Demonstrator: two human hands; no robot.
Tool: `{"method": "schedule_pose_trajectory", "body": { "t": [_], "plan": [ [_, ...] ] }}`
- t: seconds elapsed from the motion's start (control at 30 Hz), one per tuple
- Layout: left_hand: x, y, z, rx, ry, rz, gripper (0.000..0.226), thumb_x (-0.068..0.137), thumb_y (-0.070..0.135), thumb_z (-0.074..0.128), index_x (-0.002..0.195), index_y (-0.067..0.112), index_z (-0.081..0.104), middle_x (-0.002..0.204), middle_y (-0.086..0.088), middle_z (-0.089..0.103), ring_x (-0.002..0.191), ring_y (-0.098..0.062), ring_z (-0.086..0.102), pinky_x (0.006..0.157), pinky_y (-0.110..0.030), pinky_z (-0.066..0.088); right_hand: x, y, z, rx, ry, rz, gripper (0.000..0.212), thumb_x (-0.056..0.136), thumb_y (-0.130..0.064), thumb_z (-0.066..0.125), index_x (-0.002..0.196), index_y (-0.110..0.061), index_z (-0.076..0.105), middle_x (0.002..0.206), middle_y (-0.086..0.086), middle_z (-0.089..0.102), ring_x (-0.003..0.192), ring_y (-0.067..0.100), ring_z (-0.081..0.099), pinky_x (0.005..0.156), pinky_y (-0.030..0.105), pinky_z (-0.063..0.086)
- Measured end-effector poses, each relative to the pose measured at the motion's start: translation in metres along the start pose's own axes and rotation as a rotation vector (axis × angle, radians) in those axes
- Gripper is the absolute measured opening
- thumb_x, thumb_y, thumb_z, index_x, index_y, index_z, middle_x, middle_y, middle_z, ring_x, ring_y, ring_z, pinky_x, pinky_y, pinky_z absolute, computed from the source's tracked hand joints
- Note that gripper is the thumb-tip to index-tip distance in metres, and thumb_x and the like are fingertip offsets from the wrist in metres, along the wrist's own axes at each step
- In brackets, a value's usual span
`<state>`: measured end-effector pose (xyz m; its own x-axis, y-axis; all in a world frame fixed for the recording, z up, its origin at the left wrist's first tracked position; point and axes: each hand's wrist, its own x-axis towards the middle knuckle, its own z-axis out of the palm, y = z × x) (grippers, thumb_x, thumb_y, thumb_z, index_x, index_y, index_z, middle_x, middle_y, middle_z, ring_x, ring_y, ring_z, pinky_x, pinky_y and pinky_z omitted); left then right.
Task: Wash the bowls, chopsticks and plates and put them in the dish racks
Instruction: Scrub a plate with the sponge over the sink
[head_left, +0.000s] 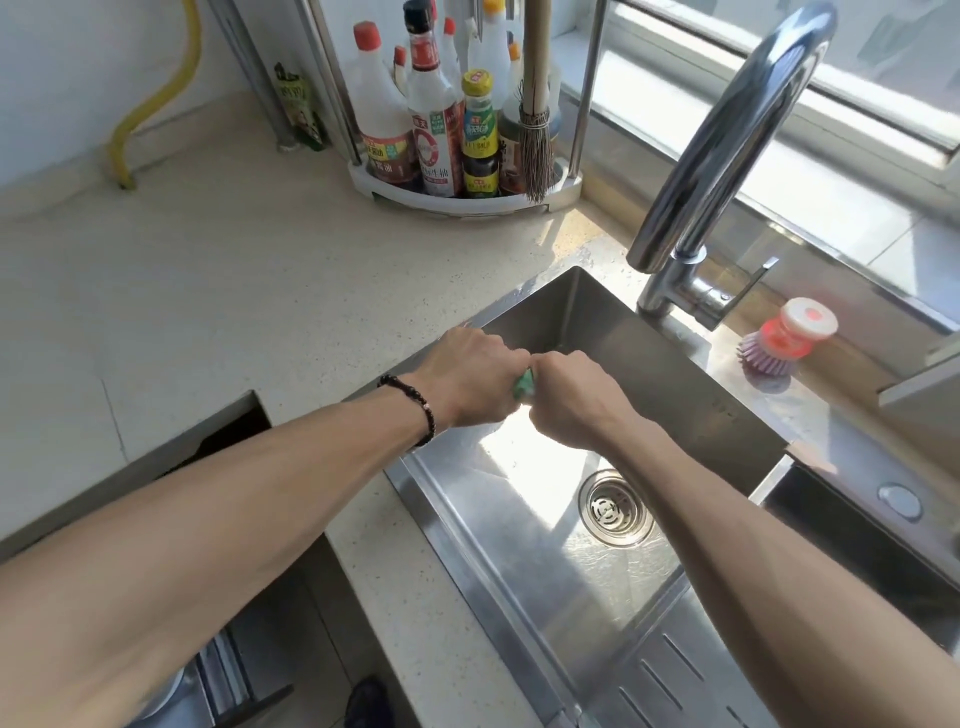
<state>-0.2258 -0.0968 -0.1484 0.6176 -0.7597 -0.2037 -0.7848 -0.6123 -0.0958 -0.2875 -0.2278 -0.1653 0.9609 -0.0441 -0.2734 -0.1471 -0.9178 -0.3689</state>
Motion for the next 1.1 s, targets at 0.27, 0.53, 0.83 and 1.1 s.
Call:
{"method": "schedule_pose_trajectory", "body": {
  "t": [0.27, 0.53, 0.83, 1.1],
  "plan": [
    [-0.033, -0.017, 0.020, -0.688, 0.041, -0.244, 0.044, 0.083, 0.042, 0.078, 0.112, 0.020, 0.054, 0.106, 0.004, 0.061, 0.086, -0.017, 0.059, 0.068, -0.035, 0.051, -0.008, 0.011, 0.013, 0.770, 0.112, 0.036, 0.035, 0.078, -0.021, 0.076, 0.110, -0.027, 0.061, 0.100, -0.004, 0.066, 0.088, 0.018, 0.064, 0.077, 0.038, 0.056],
    [-0.060, -0.029, 0.000, -1.319, 0.023, -0.489, 0.013, 0.096, 0.019, 0.065, 0.103, 0.008, 0.065, 0.095, -0.007, 0.068, 0.085, -0.016, 0.065, 0.075, -0.027, 0.054, -0.004, -0.017, -0.004, 0.877, 0.257, 0.041, 0.008, 0.087, -0.011, 0.074, 0.093, -0.011, 0.068, 0.088, 0.003, 0.070, 0.077, 0.011, 0.066, 0.059, 0.015, 0.046],
    [-0.138, -0.102, -0.029, -1.405, 0.146, -0.466, 0.035, 0.086, 0.011, 0.077, 0.113, 0.019, 0.055, 0.101, -0.012, 0.072, 0.073, -0.020, 0.070, 0.064, -0.032, 0.057, 0.009, -0.126, -0.036, 1.183, 0.176, -0.043, 0.017, 0.098, -0.026, 0.061, 0.093, -0.012, 0.069, 0.091, 0.009, 0.073, 0.084, 0.020, 0.070, 0.070, 0.028, 0.055],
    [-0.235, -0.193, -0.023, -1.405, 0.698, -0.758, 0.017, 0.091, 0.016, 0.073, 0.080, 0.008, 0.062, 0.069, 0.004, 0.051, 0.062, -0.005, 0.046, 0.061, -0.020, 0.038, 0.032, -0.274, -0.031, 0.961, 0.054, -0.194, 0.023, 0.088, -0.029, 0.075, 0.078, -0.009, 0.075, 0.074, 0.005, 0.075, 0.067, 0.014, 0.071, 0.058, 0.029, 0.056]
  ]
}}
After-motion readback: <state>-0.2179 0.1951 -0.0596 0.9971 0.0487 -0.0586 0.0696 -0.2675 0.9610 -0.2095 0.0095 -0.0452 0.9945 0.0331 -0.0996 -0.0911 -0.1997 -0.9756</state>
